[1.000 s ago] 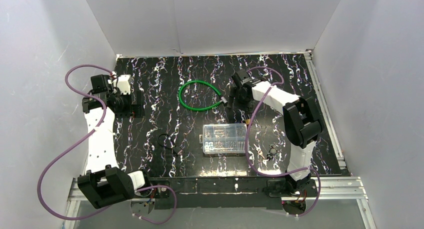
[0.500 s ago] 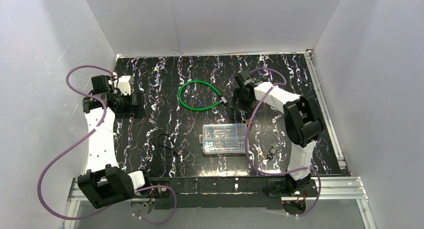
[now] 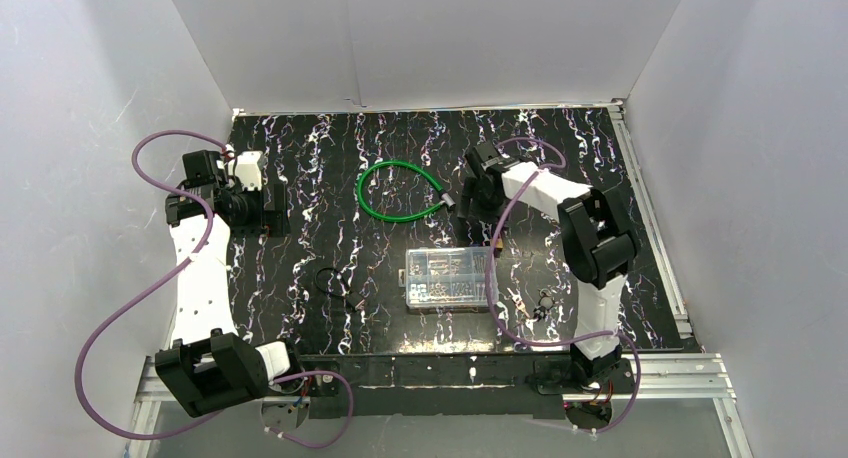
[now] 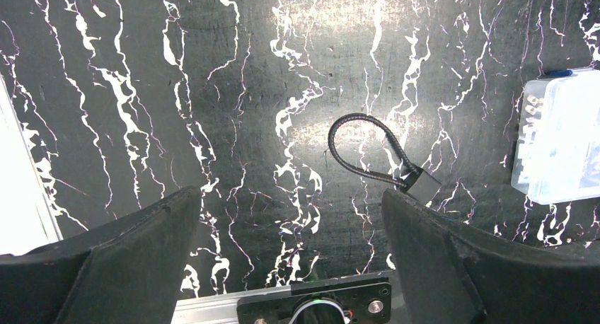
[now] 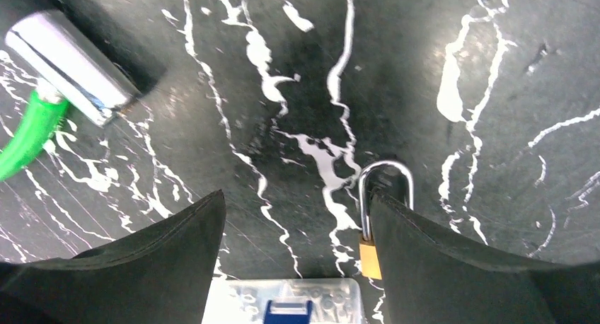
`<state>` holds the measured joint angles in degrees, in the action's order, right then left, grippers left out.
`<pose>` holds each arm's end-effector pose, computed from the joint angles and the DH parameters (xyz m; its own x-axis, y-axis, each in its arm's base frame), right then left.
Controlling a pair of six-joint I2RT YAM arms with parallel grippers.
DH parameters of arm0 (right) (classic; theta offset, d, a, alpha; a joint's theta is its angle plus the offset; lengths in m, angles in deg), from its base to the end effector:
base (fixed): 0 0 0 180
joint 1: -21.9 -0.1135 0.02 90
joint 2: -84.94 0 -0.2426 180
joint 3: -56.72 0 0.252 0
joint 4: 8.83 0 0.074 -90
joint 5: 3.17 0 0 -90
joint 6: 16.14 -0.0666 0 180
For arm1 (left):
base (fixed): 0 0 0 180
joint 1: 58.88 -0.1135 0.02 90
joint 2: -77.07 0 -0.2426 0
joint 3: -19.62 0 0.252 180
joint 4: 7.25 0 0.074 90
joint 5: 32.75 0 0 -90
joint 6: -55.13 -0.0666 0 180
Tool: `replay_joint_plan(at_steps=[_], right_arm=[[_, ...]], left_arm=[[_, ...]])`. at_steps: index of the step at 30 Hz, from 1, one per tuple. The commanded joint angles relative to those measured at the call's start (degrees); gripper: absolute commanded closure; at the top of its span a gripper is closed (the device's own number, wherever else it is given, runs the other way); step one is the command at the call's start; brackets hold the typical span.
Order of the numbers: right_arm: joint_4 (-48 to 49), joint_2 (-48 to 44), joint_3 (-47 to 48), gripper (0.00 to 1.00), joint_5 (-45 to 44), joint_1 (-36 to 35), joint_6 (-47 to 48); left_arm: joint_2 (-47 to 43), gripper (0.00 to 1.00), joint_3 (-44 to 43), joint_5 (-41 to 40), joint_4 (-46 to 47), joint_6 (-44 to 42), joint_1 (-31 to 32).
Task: Unlock with the key
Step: Move the lock to the center of the board.
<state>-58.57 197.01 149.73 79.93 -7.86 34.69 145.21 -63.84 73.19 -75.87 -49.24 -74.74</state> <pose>0.3512 0.1916 0.1254 -0.9149 0.1992 -0.3511 0.1584 0.9772 0.1416 0.2505 0.0522 0.2946 -0.7732 0.0284 -0.6336 0.0898 0.9938 -0.0650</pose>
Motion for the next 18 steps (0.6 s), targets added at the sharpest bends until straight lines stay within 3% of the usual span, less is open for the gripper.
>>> replay_joint_plan(at_steps=[1,18], right_arm=[[-0.2,5.6,4.2,0.19,1.8,-2.6,-0.2],[-2.6,15.4,20.6,0.22,10.8,-14.7,-2.6]], left_arm=[[-1.5,0.01,0.4,0.9,-1.1,-0.5,-0.1],[-1.6,0.00,-0.1,0.1,-1.3,-0.9,-0.1]])
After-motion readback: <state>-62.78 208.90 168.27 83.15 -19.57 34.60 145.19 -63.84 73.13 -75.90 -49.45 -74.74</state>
